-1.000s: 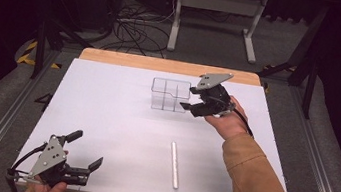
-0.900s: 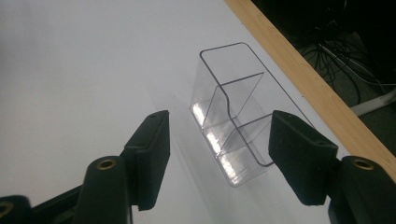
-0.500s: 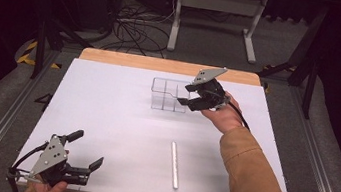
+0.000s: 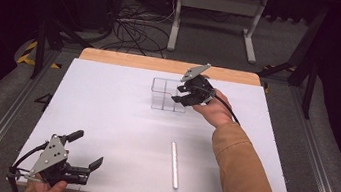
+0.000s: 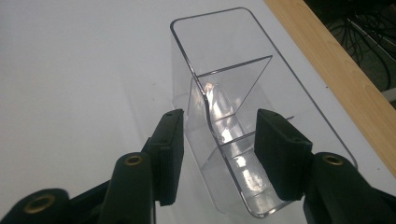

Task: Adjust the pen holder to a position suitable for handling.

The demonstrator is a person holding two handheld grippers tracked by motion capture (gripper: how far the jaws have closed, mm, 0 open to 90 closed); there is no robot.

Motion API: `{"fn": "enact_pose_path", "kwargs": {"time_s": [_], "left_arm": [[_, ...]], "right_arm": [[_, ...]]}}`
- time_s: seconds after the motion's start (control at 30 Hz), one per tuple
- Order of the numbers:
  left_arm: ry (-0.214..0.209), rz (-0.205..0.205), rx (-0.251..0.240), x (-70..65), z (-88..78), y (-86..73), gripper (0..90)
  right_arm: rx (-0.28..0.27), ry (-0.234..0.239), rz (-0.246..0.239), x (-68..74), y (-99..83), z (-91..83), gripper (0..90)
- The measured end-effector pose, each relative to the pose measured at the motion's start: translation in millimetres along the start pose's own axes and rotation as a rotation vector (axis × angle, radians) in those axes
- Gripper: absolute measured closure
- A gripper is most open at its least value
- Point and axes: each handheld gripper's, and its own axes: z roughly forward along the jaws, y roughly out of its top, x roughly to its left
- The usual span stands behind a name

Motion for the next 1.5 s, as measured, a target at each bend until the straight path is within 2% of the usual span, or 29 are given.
{"fn": "enact_pose_path", "kwargs": {"time_s": [0.23, 0.53, 0.8, 1.07, 1.13, 1.33, 1.5], "left_arm": [[0.000, -0.007, -0.003, -0.3, 0.1, -0.3, 3.8], [0.001, -0.012, -0.003, 0.3, -0.6, -0.6, 3.8], [0.006, -0.008, -0.004, 1.2, -2.0, -0.9, 3.8], [0.006, -0.009, -0.006, 1.2, -2.4, -0.9, 3.8], [0.006, -0.012, -0.007, 1.0, -2.3, -0.8, 3.8], [0.004, -0.014, -0.009, -0.1, -1.5, -0.8, 3.8], [0.002, -0.005, -0.004, -0.1, -1.1, -0.2, 3.8]], "right_arm": [[0.044, -0.005, -0.022, -0.4, 5.0, 13.3, 56.9], [0.122, -0.003, -0.087, 7.0, 14.1, 36.7, 63.2], [0.153, -0.006, -0.115, 11.0, 15.3, 50.2, 68.3], [0.155, -0.001, -0.137, 12.1, 15.2, 49.7, 73.1], [0.158, 0.001, -0.154, 14.0, 16.1, 47.8, 77.7], [0.160, 0.040, -0.184, 20.8, 17.9, 41.1, 85.9], [0.143, 0.053, -0.198, 28.0, 22.7, 31.2, 86.9]]}}
